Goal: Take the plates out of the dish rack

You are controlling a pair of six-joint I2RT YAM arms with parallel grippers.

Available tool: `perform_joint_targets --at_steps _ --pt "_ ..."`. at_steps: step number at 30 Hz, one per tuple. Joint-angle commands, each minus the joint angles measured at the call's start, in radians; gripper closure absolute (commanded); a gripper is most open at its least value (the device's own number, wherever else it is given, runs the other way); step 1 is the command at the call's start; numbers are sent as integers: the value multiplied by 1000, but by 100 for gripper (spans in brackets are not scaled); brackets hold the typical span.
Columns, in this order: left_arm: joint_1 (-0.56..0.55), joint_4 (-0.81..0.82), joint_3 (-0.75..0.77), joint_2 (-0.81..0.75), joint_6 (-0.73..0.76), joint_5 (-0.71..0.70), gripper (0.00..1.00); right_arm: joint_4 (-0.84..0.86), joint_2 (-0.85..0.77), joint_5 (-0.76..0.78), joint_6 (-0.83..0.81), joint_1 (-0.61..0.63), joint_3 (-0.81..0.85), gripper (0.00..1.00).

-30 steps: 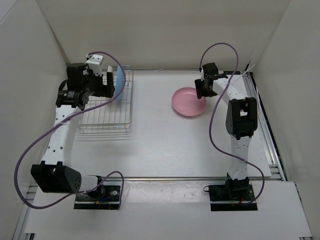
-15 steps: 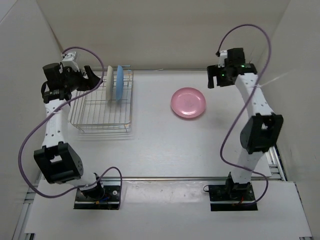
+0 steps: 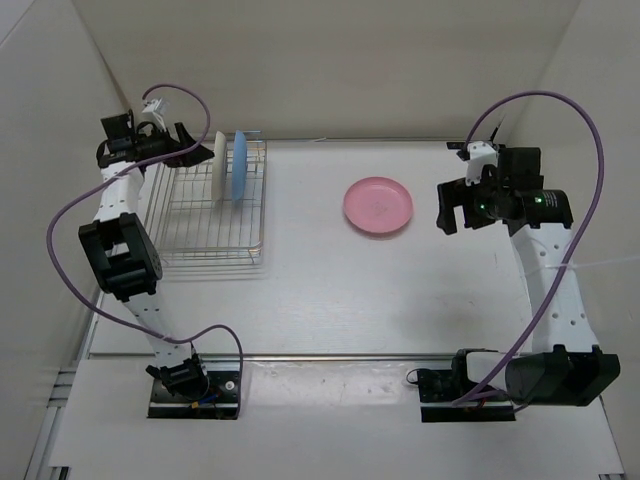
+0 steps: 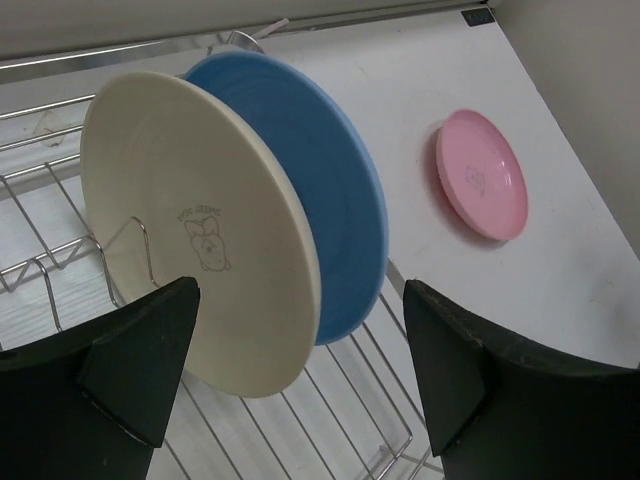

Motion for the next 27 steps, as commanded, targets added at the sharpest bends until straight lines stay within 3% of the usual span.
perform_joint_targets --at_steps 1,5,14,18,22,25,27 --pt "3 6 70 21 1 80 7 -9 -48 -6 -6 -7 -5 3" --pt "-20 24 70 56 -22 80 22 -9 -58 3 3 -17 15 3" --pt "-58 24 60 96 -32 71 29 12 -49 16 3 -35 -16 3" --pt "-67 4 72 96 -32 45 56 22 -49 16 12 -35 -39 3" --pt "-67 -5 81 96 -42 36 63 31 -49 16 12 -35 -39 3" --pt "-58 -14 100 105 -42 36 79 31 -49 6 12 -35 -39 3" --pt "-58 -25 110 105 -42 36 84 31 -49 6 12 -35 -39 3"
